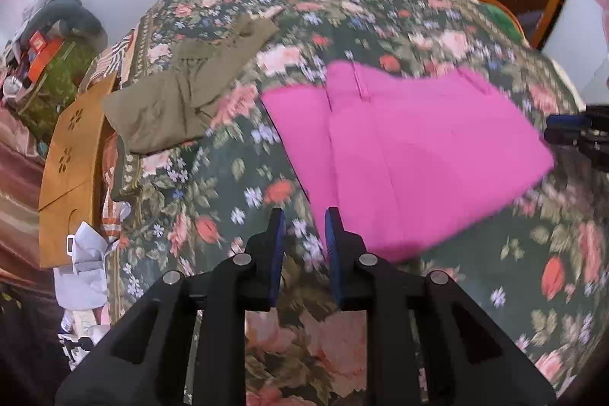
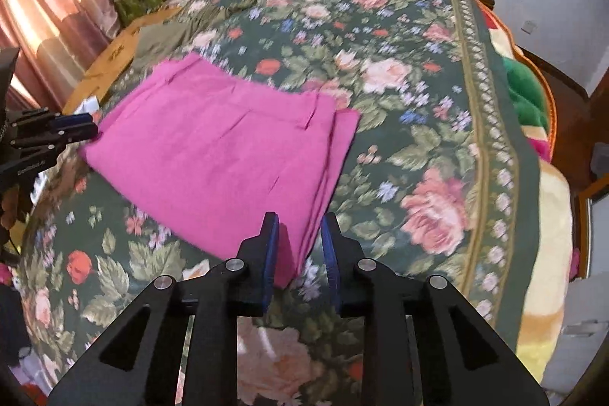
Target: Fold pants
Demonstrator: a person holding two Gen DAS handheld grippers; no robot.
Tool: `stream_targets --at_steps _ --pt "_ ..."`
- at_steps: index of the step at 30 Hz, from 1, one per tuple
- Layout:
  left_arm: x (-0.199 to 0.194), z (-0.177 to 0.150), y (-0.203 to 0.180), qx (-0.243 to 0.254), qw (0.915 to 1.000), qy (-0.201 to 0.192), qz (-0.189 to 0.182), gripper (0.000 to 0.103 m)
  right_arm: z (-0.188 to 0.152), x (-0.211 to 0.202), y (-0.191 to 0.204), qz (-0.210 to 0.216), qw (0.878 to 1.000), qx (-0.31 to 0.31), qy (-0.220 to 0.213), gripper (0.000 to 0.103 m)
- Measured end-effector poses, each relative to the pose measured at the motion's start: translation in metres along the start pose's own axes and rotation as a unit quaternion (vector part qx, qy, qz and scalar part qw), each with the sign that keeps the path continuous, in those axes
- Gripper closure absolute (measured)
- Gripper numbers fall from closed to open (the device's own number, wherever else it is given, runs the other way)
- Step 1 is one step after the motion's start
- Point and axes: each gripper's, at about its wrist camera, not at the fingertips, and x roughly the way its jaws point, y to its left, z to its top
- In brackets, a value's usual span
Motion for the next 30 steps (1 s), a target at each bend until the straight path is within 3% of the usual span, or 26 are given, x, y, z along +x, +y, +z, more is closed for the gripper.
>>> stream_targets --at_steps 3,5,6,8,10,16,22,30 --pt "-0.005 0.017 0.006 -0.013 0.9998 -0.015 -0.006 0.072 0.011 -0.004 -0.006 0.001 1.0 0.01 -0.016 0.077" --pt "-0.007 0.03 0.006 -0.017 0.9995 -0.026 -0.008 0.06 0.019 -0.005 -0.008 0.0 1.0 0.014 -0.026 0.07" --pt "-0.007 0.035 0.006 -0.018 0.9993 -0.03 -0.009 0.058 0.024 -0.004 -0.009 -0.001 0.999 0.015 -0.03 0.068" --pt "-0.005 0.049 0.003 -0.016 0.999 -0.039 -0.014 0.054 0.033 0.0 -0.011 -0.003 0.999 0.019 -0.038 0.055" --pt "0.001 0.059 0.0 -0.015 0.999 -0.038 -0.02 0.051 0.04 0.005 -0.012 -0.006 0.999 0.022 -0.043 0.05" --pt "0.037 0.085 -0.016 0.0 0.9994 -0.009 -0.033 0.045 0.061 0.038 -0.016 0.006 0.999 0.027 -0.025 0.05" --pt "0.067 0.097 -0.026 0.019 0.9997 0.003 -0.013 0.045 0.072 0.067 -0.015 0.022 0.999 0.026 -0.005 0.05" --pt "0.091 0.089 -0.021 0.018 0.9997 0.015 -0.004 0.046 0.069 0.085 -0.01 0.013 1.0 -0.013 0.013 0.076"
